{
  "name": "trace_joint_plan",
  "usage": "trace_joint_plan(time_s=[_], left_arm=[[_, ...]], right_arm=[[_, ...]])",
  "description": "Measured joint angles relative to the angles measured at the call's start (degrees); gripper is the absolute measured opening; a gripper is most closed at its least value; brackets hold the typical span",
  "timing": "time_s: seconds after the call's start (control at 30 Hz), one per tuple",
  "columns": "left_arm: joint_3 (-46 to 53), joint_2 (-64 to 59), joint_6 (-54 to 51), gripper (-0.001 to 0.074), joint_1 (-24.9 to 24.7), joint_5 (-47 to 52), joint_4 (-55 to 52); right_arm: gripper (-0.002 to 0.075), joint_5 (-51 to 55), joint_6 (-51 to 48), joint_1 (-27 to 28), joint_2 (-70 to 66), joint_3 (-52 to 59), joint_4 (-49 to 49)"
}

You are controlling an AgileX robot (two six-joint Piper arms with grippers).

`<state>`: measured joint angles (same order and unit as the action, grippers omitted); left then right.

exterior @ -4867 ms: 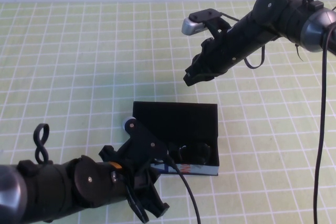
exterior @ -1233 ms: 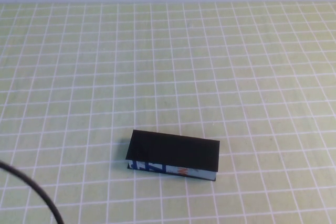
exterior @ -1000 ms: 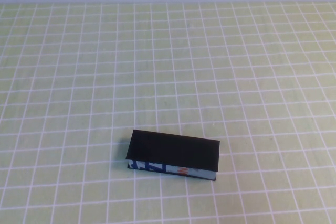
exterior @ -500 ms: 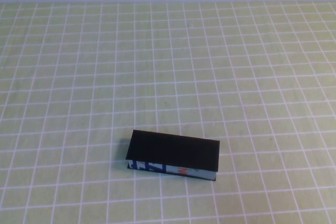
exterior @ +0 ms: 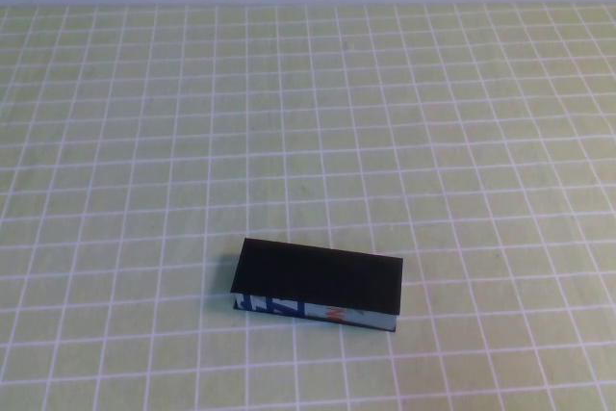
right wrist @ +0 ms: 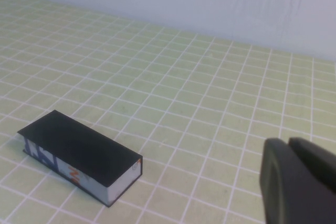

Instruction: Return glasses to glasses case

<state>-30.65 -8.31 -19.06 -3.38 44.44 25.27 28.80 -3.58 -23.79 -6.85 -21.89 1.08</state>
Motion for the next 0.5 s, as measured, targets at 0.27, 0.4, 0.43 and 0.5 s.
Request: trace_joint_plan(time_s=[0.27,0.4,0.43,0.5], left_arm=[[0.80,0.12,0.00,-0.0004,0.00,0.03,-0.23],[3.18,0.12,0.00,-0.0004,0.00,-0.85,-2.53],[4.28,0.12,0.25,-0.0004,0.00,-1.81,-4.35],[7.01,0.87,2.53,-0.0004,0.00,-5.54,-9.01]], right_arm=[[-0.0018,0.00,0.00,0.00,0.09,0.00,0.00],[-0.0018,0.00,0.00,0.00,0.09,0.00,0.00],[-0.0018,0.00,0.00,0.00,0.09,0.00,0.00],[-0.0018,0.00,0.00,0.00,0.09,0.00,0.00]])
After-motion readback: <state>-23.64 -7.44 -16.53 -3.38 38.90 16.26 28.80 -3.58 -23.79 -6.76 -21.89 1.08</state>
